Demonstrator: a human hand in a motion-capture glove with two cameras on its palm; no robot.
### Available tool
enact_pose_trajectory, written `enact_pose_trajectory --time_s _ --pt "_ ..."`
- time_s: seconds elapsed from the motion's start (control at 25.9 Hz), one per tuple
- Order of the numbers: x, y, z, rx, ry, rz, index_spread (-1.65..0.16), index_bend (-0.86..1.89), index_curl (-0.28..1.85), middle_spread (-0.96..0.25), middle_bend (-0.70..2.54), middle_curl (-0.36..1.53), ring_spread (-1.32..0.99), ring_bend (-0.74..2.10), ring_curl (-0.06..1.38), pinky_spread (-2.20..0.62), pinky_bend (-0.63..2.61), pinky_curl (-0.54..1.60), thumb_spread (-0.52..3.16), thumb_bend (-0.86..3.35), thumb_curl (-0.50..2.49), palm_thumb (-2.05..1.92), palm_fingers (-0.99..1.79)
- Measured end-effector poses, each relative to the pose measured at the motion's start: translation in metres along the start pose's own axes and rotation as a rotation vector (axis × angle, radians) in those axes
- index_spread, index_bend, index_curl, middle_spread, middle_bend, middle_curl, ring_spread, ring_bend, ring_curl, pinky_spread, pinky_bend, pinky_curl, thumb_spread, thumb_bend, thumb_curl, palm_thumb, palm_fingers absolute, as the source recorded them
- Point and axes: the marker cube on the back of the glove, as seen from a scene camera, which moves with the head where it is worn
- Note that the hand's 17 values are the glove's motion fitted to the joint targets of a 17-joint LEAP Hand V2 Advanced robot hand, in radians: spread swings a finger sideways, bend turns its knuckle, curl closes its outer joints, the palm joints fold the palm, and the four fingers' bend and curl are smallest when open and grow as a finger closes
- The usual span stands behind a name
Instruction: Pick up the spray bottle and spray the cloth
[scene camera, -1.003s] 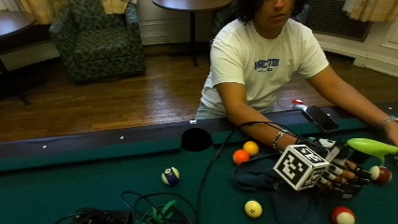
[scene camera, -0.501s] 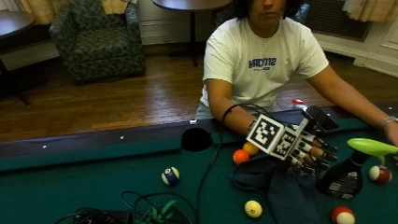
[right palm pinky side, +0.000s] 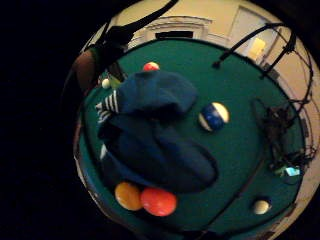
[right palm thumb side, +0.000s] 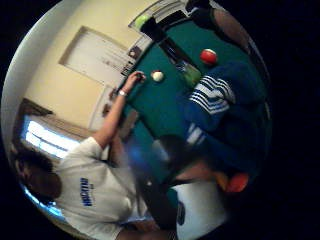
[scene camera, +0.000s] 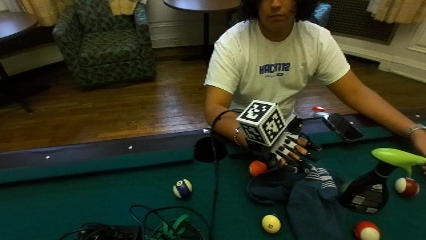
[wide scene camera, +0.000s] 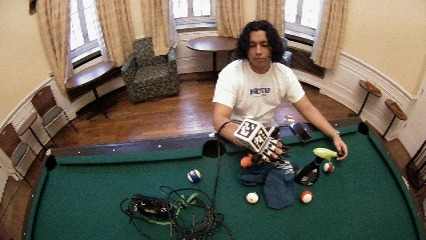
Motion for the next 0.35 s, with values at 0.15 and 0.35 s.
enact_pose_trajectory --time_s 0.15,0.35 --pt "0.011 0.015 -0.004 -0.023 0.06 -0.006 -0.42 0.11 0.29 -0.2 0.21 0.37 -0.18 0.38 0.34 0.15 0.23 0.34 0.91 -0.11 0.43 0.46 0.58" --pt "0.017 0.016 -0.006 -0.028 0.092 0.02 -0.43 0.12 0.28 -0.2 0.2 0.37 -0.18 0.38 0.34 0.15 0.23 0.34 0.91 -0.07 0.4 0.39 0.57"
